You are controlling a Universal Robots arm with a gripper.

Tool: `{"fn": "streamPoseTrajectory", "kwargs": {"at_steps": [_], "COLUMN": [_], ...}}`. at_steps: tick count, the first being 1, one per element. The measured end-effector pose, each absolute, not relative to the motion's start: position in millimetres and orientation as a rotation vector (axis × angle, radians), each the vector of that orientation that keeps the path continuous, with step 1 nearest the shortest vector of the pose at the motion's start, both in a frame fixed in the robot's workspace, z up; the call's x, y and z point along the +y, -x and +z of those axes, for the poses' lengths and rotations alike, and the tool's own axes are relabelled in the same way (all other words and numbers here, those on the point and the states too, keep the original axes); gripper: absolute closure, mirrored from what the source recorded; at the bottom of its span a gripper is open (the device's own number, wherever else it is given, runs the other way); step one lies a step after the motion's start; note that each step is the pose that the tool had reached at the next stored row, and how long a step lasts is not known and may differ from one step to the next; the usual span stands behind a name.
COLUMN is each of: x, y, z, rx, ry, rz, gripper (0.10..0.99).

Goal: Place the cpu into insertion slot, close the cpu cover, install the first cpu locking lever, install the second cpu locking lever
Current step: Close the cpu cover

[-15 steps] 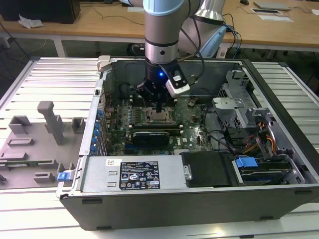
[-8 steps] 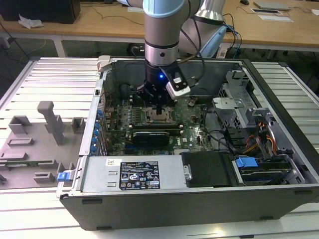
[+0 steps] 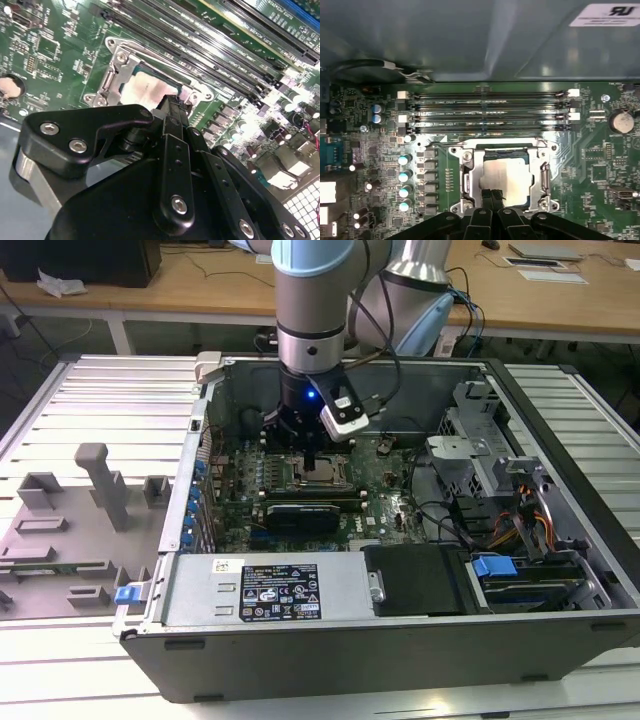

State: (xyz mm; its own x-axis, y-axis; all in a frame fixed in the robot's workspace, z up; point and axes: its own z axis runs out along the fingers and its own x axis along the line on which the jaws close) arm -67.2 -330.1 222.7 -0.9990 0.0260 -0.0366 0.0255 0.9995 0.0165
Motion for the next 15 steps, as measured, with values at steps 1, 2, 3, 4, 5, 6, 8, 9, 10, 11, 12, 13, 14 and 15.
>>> {"fn": "streamPoseTrajectory", "kwargs": {"at_steps": [1,2,3,4,5,6,8,9,10,11,12,13,14,15], "x": [-330,-330,-330,-330,-330,-330,-330,-330,-330,-330,-330,-330,-330,-330], "y": [68,69,71,72,73,74,76,77,78,79,79,80,80,80], "z": [221,220,220,219,218,218,215,214,212,211,210,209,209,209], "rx": [3.104,3.105,3.105,3.105,3.104,3.104,3.105,3.105,3.105,3.105,3.105,3.105,3.105,3.105], "ry": [-0.039,-0.036,-0.033,-0.032,-0.031,-0.03,-0.026,-0.025,-0.024,-0.023,-0.022,-0.021,-0.021,-0.02], "rz": [0.025,0.025,0.025,0.025,0.025,0.025,0.025,0.025,0.025,0.025,0.025,0.025,0.025,0.025], "gripper": [0.98,0.98,0.98,0.98,0.98,0.98,0.98,0.98,0.98,0.98,0.98,0.98,0.98,0.98]}}
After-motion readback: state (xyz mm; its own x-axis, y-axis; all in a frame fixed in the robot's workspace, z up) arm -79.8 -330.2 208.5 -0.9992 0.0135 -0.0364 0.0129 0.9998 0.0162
